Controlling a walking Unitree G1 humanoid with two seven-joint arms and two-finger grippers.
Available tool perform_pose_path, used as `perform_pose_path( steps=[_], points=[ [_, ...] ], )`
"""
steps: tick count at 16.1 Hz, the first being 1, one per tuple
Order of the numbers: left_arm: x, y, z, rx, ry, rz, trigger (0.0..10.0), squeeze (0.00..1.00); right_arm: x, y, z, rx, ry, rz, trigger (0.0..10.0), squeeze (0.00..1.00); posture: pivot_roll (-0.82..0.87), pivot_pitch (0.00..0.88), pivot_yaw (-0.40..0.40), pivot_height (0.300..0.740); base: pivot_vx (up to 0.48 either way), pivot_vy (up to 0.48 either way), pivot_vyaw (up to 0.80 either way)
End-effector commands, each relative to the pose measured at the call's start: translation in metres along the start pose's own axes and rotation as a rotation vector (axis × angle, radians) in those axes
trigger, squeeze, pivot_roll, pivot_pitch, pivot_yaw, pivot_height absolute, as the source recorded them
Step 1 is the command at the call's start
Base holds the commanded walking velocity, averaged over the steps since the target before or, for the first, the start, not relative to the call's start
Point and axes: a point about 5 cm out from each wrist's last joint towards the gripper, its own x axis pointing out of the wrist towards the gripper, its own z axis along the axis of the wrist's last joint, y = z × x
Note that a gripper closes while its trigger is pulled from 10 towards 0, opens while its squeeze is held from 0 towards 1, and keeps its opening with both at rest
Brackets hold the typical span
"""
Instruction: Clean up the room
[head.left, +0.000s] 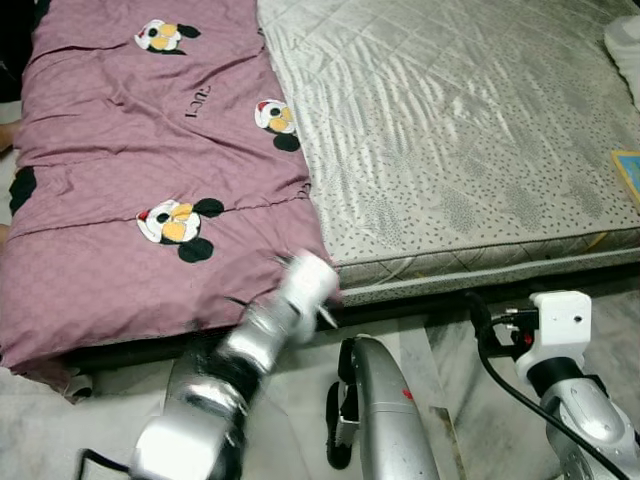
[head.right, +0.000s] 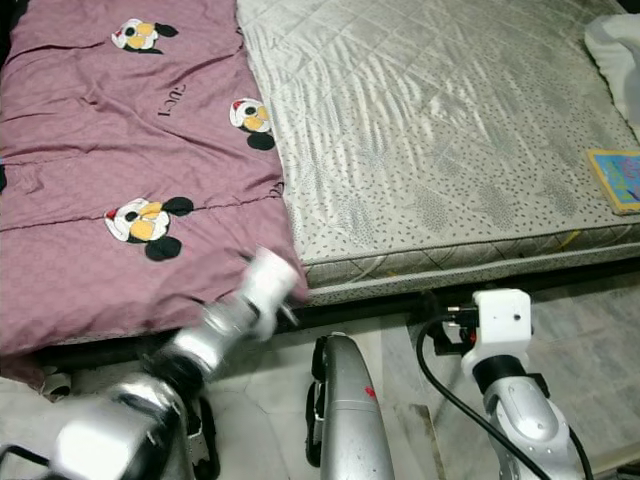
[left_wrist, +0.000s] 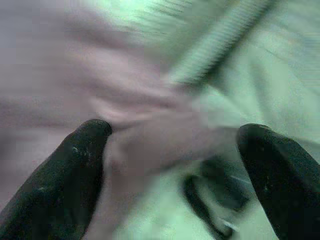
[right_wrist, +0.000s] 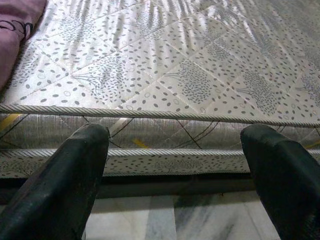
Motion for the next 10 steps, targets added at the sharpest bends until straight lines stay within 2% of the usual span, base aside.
perform_pose_path(
  steps=[1, 3, 4, 5, 6, 8, 10],
  points=[
    [0.002, -0.02, -0.012, 0.088, 0.045, -0.125, 10.0, 0.0, -0.003, -0.003, -0.008, -0.002, 0.04, -0.02, 10.0, 0.0, -0.23, 0.266, -0.101, 0.602, 0.0, 0.0, 0.0],
    [0.001, -0.035, -0.017, 0.211, 0.047, -0.203, 10.0, 0.0, 0.0, -0.002, -0.008, 0.002, 0.032, -0.024, 10.0, 0.0, -0.22, 0.259, -0.097, 0.602, 0.0, 0.0, 0.0],
    [0.001, -0.033, -0.013, 0.276, 0.016, -0.175, 10.0, 0.0, 0.002, -0.001, -0.008, 0.002, 0.03, -0.023, 10.0, 0.0, -0.21, 0.256, -0.095, 0.602, 0.0, 0.0, 0.0],
    [0.001, -0.031, -0.006, 0.3, -0.021, -0.156, 10.0, 0.0, 0.003, -0.001, -0.008, 0.004, 0.028, -0.023, 10.0, 0.0, -0.21, 0.256, -0.095, 0.602, 0.0, 0.0, 0.0],
    [0.001, -0.03, 0.011, 0.333, -0.115, -0.132, 10.0, 0.0, 0.005, 0.0, -0.007, 0.007, 0.023, -0.022, 10.0, 0.0, -0.2, 0.251, -0.092, 0.602, 0.0, 0.0, 0.0],
    [-0.008, -0.019, 0.063, 0.397, -0.38, -0.002, 10.0, 0.0, 0.01, 0.003, -0.007, 0.015, 0.011, -0.02, 10.0, 0.0, -0.19, 0.245, -0.087, 0.602, 0.0, 0.0, 0.0],
    [-0.022, 0.001, 0.094, 0.328, -0.544, 0.164, 10.0, 0.0, 0.011, 0.005, -0.007, 0.019, 0.004, -0.021, 10.0, 0.0, -0.19, 0.243, -0.083, 0.602, 0.0, 0.0, 0.0]
  ],
)
